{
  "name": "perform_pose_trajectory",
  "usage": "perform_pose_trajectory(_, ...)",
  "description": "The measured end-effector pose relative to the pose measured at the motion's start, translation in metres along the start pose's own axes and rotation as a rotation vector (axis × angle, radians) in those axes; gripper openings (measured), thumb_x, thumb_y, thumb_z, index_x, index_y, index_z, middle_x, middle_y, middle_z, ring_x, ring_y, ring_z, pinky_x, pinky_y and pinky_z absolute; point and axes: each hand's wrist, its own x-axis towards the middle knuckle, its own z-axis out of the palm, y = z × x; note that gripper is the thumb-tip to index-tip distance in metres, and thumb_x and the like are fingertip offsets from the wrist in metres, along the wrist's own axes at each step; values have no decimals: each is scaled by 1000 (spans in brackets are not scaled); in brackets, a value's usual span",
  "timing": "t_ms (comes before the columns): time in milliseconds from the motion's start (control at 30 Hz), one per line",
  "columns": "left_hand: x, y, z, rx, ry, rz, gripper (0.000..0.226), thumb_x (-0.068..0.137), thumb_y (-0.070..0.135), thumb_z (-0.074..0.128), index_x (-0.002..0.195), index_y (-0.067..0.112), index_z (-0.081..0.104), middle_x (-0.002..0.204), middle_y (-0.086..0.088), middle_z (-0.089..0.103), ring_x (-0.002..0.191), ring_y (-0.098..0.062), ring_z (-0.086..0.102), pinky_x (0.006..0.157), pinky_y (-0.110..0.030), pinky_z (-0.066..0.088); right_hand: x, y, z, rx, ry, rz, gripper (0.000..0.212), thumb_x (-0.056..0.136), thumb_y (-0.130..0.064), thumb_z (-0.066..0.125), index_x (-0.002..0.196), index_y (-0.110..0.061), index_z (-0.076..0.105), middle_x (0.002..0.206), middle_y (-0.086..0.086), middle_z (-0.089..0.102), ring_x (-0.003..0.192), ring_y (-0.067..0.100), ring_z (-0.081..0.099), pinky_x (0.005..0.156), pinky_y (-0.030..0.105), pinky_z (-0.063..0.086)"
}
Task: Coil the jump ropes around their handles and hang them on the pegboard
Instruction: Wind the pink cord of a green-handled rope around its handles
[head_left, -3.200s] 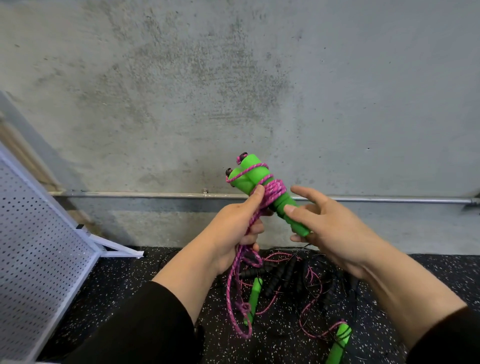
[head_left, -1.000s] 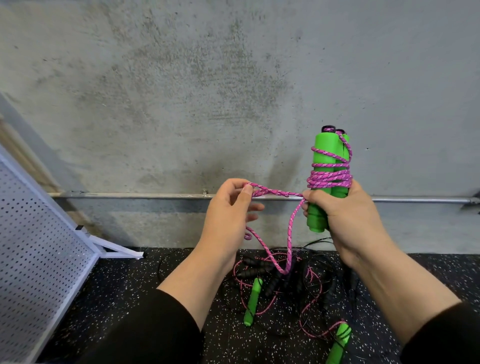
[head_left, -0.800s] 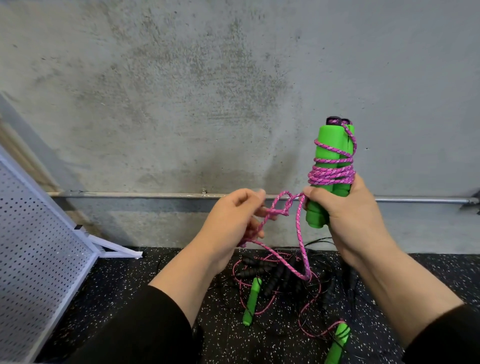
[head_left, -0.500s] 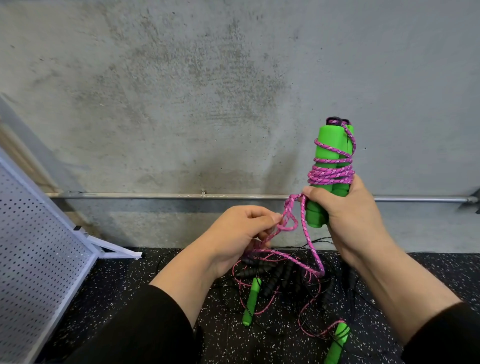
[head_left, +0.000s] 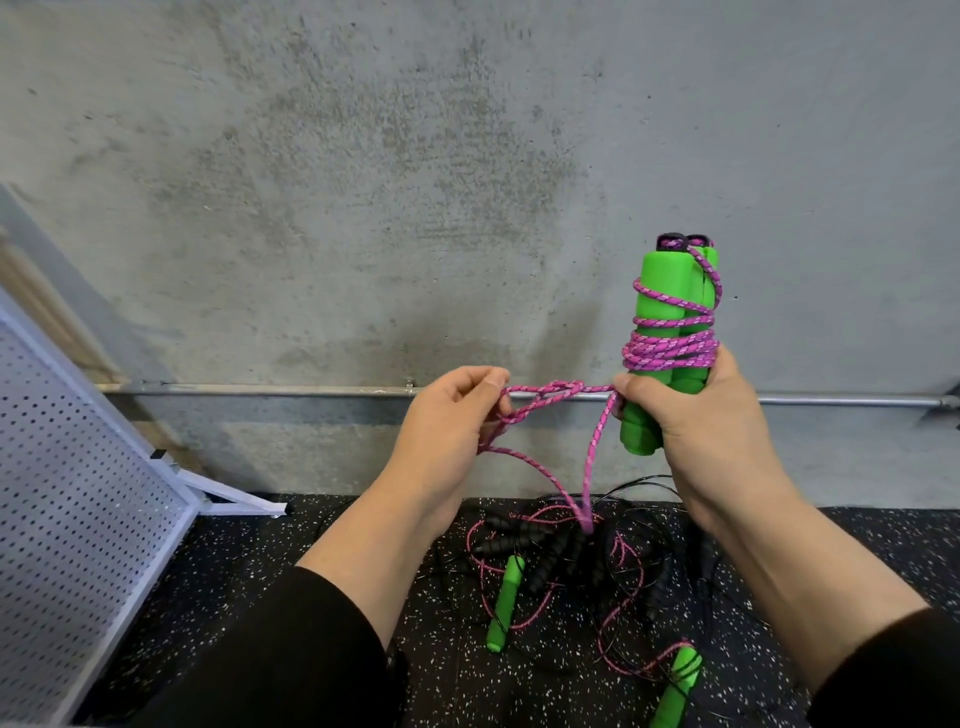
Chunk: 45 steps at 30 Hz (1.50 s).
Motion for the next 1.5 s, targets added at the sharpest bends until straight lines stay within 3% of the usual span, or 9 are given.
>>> perform_pose_trajectory(267,4,-4,-4,529,13,99,12,93,11,70,92,20,77,73,1,63,66,-9,53,67,-28,47,-2,-2,0,-30,25,-39,38,78,-6,82,105,-18,56,85,11,67,75,25,66,62,39,55)
perform_pose_trajectory(400,-1,-2,-3,387,12,-23,19,96,5,62,81,13,71,67,-2,66,54,-6,60,54,-18,46,-5,-2,2,-80,-23,-36,39,78,-7,83,102,-18,55,82,11,66,71,22,62,56,34,53)
perform_pose_trajectory(533,-1,-5,-4,258,-72,-65,20,100,9,61,83,14,70,76,-1,70,68,-12,68,69,-29,53,-5,-1,2,-177,-64,-41,36,79,-8,82,99,-20,55,69,-3,63,60,13,56,51,26,46)
perform_pose_trajectory(867,-9,-2,8,192,-52,-88,36,104,30,58,76,7,62,63,-1,57,63,-22,64,50,-17,47,-10,-2,12,-169,-107,-20,37,80,-3,80,103,-17,55,76,10,68,62,18,62,52,31,48)
perform_pose_trajectory(1000,-2,-1,3,90,-89,-88,36,99,40,62,68,21,63,78,4,64,85,-12,63,75,-32,50,-8,-4,9,-100,-37,-23,38,80,-1,80,103,-15,54,81,20,66,65,22,61,51,33,50)
perform_pose_trajectory(1100,-2,0,0,163,-102,-50,22,93,22,66,72,27,69,87,13,68,91,0,59,87,-30,44,-5,-5,5,-59,10,-29,38,80,-4,81,105,-17,55,85,16,68,72,25,65,61,39,55)
perform_pose_trajectory(1233,-4,-1,1,260,-70,14,13,98,11,62,88,18,68,81,15,62,69,9,52,68,-12,39,0,-6,0,5,46,-35,38,82,-1,77,109,-15,55,77,2,68,71,23,67,64,39,53)
perform_pose_trajectory(1400,1,-9,0,573,94,113,11,98,16,62,88,18,66,74,7,63,69,-9,52,63,-19,41,-2,-6,2,9,53,-45,41,78,-7,82,108,-17,57,80,-1,70,75,23,68,70,41,57)
perform_pose_trajectory(1500,3,-7,0,414,105,65,12,95,12,62,86,12,69,73,1,68,68,-11,61,69,-33,54,-5,-9,3,-68,33,-66,43,70,-20,84,103,-22,56,84,8,67,76,25,65,67,41,56)
